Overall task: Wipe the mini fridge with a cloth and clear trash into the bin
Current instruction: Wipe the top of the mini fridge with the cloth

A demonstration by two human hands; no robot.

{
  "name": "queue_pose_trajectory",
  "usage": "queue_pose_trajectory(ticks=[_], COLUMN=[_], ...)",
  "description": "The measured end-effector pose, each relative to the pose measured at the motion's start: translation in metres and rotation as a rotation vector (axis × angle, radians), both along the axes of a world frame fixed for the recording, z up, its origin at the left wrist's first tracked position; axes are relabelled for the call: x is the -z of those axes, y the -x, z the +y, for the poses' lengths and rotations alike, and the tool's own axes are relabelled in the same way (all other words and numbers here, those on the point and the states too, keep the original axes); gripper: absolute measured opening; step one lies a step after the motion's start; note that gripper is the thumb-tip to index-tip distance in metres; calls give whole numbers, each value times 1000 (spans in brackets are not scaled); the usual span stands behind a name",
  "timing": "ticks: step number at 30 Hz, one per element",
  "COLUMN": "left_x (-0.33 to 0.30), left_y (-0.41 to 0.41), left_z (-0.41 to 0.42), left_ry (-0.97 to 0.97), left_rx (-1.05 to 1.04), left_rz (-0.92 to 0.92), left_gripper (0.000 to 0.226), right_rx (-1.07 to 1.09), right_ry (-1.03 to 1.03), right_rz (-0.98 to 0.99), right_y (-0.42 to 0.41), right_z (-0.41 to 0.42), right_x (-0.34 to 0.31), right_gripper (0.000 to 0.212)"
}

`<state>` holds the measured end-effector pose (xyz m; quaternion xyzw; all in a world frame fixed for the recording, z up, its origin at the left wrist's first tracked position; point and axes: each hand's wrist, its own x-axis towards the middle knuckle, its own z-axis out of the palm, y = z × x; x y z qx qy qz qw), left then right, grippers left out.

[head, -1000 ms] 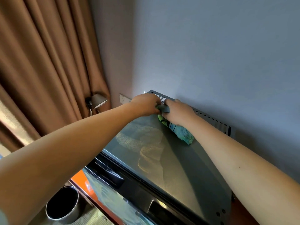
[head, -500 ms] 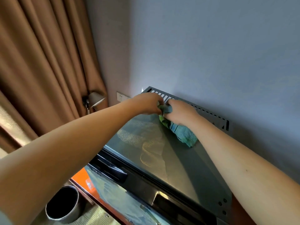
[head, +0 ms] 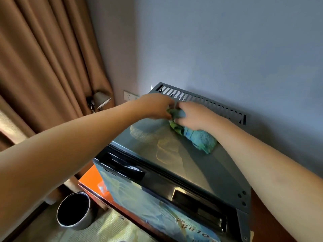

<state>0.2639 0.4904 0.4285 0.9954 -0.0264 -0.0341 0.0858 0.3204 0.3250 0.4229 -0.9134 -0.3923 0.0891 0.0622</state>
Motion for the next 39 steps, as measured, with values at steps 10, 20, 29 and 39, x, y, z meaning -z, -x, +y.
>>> queue_pose_trajectory(ticks=[10, 20, 29, 39], left_x=[-3, 1, 1, -4], left_y=[23, 21, 61, 50], left_z=[-3, -8, -28, -41], left_ry=[12, -30, -45, -105], left_rx=[77, -14, 224, 207], left_rz=[100, -23, 34, -56], left_gripper=[41, 32, 26, 25], right_rx=[-13, 62, 67, 347], right_ry=[87, 0, 160, 96], right_rz=[4, -78, 12, -134], right_y=[43, 23, 94, 92], right_z=[-11, -1, -43, -29], right_x=[3, 2, 0, 0], right_gripper=[60, 35, 62, 44])
